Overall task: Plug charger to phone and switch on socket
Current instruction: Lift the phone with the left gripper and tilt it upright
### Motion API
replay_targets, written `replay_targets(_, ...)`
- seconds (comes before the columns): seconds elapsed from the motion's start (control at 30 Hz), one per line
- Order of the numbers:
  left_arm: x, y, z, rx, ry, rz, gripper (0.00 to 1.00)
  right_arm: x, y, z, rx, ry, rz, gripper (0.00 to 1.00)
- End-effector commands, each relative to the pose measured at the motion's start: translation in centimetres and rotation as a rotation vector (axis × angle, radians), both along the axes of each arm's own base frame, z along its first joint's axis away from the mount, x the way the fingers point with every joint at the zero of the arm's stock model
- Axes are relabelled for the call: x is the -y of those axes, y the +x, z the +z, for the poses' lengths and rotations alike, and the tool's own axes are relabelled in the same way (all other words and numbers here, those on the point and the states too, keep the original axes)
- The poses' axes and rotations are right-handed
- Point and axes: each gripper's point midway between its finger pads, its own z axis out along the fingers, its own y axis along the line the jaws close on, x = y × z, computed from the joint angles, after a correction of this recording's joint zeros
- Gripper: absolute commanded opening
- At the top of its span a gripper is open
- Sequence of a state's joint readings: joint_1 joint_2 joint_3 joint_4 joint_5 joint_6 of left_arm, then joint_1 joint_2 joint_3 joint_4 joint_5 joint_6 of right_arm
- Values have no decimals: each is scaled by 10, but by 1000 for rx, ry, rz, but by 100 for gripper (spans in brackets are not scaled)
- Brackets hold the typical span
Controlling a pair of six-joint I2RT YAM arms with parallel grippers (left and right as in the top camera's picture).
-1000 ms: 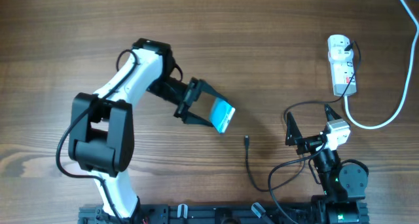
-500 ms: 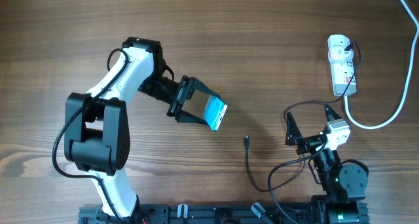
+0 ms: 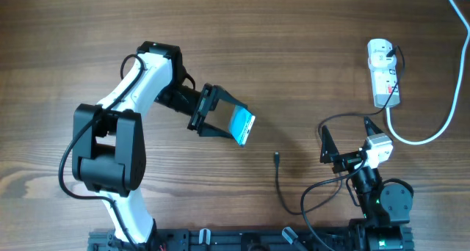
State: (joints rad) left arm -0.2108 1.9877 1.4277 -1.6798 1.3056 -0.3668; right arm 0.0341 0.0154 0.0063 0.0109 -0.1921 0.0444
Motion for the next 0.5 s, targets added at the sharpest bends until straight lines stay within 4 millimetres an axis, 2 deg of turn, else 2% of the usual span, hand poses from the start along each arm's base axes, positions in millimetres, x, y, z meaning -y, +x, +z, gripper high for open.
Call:
replay_targets(0.0, 3, 3, 15, 27, -56, 31, 62, -1, -1, 2, 6, 11, 9, 100)
replay_targets(0.17, 1, 0, 9, 46, -28, 5, 59, -1, -1, 2, 6, 10, 9, 100)
replay_targets(0.2, 0, 1, 1, 92, -8, -17, 56, -1, -1, 2, 6, 10, 9, 100)
replay_targets(0.27, -5, 2, -16, 176, 50, -68, 41, -1, -1, 2, 6, 11, 9, 100)
replay_targets(0.4, -15, 4, -39, 270, 145, -137, 42, -1, -1, 2, 6, 11, 9, 99)
replay_targets(0.47, -17, 12, -51, 353, 178, -155, 42, -1, -1, 2, 6, 10, 9, 100)
